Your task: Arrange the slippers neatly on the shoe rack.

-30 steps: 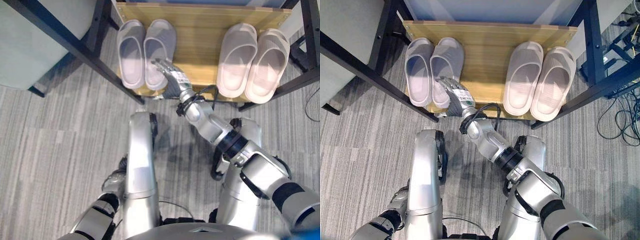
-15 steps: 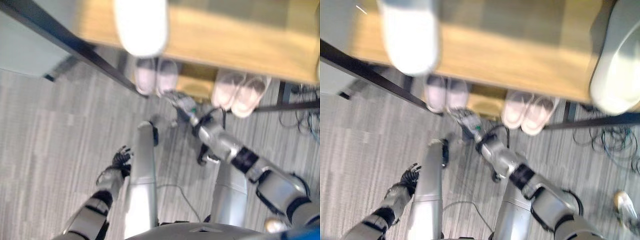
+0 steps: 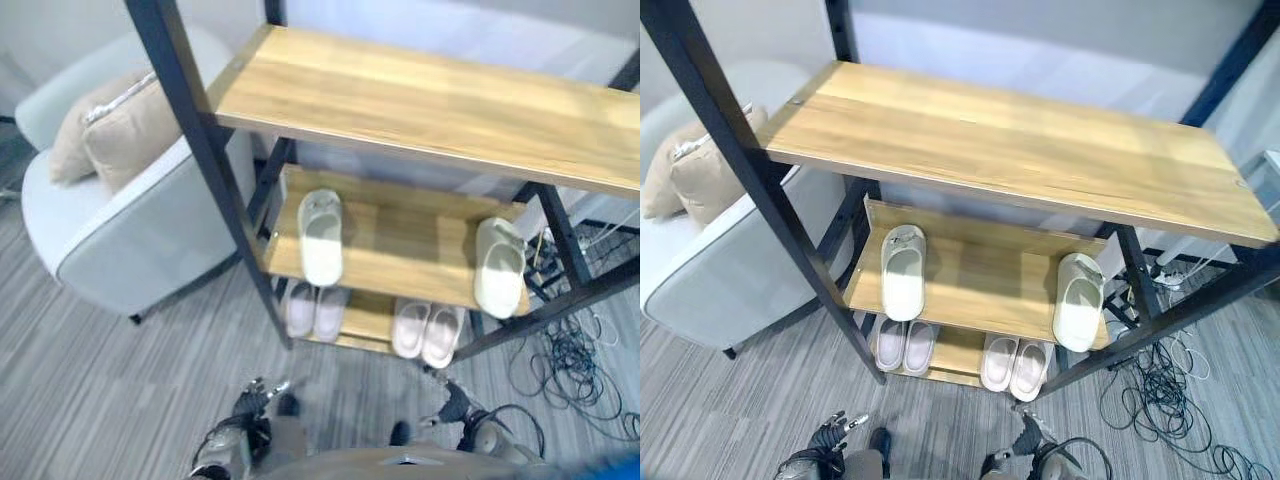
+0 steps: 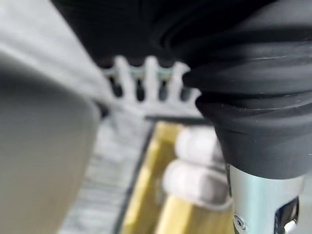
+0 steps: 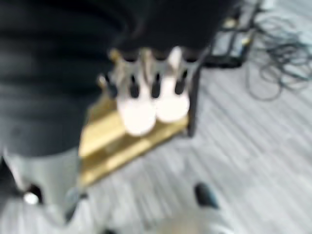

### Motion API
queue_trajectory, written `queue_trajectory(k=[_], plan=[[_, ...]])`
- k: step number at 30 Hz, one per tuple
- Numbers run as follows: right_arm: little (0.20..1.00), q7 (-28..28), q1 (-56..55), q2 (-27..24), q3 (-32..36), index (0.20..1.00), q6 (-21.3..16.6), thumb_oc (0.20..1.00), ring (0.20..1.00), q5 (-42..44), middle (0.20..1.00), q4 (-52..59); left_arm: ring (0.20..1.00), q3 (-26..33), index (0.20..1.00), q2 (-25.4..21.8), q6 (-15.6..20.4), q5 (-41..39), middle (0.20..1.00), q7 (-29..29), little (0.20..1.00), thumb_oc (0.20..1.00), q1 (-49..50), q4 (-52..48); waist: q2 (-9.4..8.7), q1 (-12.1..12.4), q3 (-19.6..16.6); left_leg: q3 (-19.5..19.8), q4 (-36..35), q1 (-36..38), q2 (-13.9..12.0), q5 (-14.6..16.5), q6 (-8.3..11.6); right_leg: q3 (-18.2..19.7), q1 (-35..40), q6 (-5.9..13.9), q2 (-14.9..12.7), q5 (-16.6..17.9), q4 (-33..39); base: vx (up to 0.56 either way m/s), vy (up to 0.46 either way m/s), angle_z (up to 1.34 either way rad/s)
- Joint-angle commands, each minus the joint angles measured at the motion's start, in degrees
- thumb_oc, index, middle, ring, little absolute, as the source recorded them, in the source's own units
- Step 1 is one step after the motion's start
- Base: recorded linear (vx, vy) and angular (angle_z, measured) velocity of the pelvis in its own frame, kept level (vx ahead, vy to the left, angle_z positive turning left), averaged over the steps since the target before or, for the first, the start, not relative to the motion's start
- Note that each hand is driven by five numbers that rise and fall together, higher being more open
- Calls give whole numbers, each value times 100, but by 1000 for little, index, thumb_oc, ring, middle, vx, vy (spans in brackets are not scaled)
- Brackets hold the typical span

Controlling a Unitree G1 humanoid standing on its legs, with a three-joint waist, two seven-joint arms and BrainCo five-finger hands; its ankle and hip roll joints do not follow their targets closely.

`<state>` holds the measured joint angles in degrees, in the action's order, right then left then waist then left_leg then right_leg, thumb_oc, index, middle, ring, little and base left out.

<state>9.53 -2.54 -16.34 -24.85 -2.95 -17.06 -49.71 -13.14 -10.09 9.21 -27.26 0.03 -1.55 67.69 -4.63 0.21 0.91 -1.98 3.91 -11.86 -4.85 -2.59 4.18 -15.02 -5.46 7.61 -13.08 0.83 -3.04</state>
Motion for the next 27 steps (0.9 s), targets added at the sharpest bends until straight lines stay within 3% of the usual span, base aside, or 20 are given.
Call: queue_trajectory(k=[1,2,3,5,7,9,13,14,21,27], plan=[[1000,32,336,-444,276,1000,-155,1000,1000,418,1000,140,1000,-467,1000,264,65,1043,1000,-99,1000,1000,-314,-95,447,-24,376,-111,-826,679,-147,-229,182,111,66,162,67,-104,-77,130,-61,-26],[1000,0,280,-437,312,1000,-165,1000,1000,426,1000,135,1000,-509,1000,257,51,1147,1000,-119,1000,1000,-321,-113,465,-42,318,-140,-884,792,-139,-205,176,129,163,168,94,-123,-21,123,-44,-21],[1000,-142,35,-642,603,1000,-192,1000,1000,534,1000,362,1000,-476,1000,-511,-68,581,1000,-443,1000,1000,-44,-1923,578,-21,282,-140,-891,888,-119,-193,165,123,325,200,106,-128,64,101,-42,-10],[1000,-90,132,-493,541,1000,-197,1000,1000,588,1000,61,1000,-1058,1000,-436,253,1545,1000,-413,1000,1000,165,-1366,585,-56,255,-128,-891,959,-129,-165,181,119,417,205,125,-139,101,55,-71,-11],[1000,-126,-93,-446,556,1000,-326,1000,1000,643,1000,189,1000,-1343,1000,-181,303,2127,1000,-440,1000,1000,-95,-1066,576,-146,197,-228,-891,1064,-135,-107,207,209,529,208,166,-173,150,67,-99,-3],[1000,-108,-205,-420,617,1000,-353,1000,1000,722,1000,199,1000,-1656,1000,-205,441,2116,1000,-445,1000,1000,-146,-1754,628,-229,175,-248,-891,1087,-127,-78,213,232,564,209,172,-192,169,46,-87,-6],[1000,-152,-243,-358,689,1000,-358,1000,1000,787,1000,45,1000,-2116,1000,-714,502,1696,1000,-846,1000,1000,-68,-3758,785,-310,234,-295,-891,1083,-144,-72,228,316,564,205,216,-192,254,18,-56,-18],[1000,-167,-294,-342,674,1000,-336,1000,1000,754,1000,47,1000,-2112,1000,-879,471,1543,1000,-904,1000,1000,-136,-4371,852,-334,252,-326,-891,1083,-134,-57,235,350,577,211,211,-170,354,12,-44,-13],[1000,-162,-378,-359,751,1000,-306,1000,1000,740,1000,-51,1000,-1873,1000,-1138,498,1554,1000,-728,1000,1000,-515,-5617,949,-345,292,-377,-891,1100,-149,-26,264,368,712,218,248,-89,688,19,-45,-9],[1000,-142,-524,-322,923,1000,-332,1000,1000,1010,1000,2,1000,-1515,1000,-1143,592,1462,1000,-407,1000,1000,-869,-6160,944,-356,289,-441,-891,1182,-166,-2,288,351,861,215,277,-102,804,30,-49,1]])
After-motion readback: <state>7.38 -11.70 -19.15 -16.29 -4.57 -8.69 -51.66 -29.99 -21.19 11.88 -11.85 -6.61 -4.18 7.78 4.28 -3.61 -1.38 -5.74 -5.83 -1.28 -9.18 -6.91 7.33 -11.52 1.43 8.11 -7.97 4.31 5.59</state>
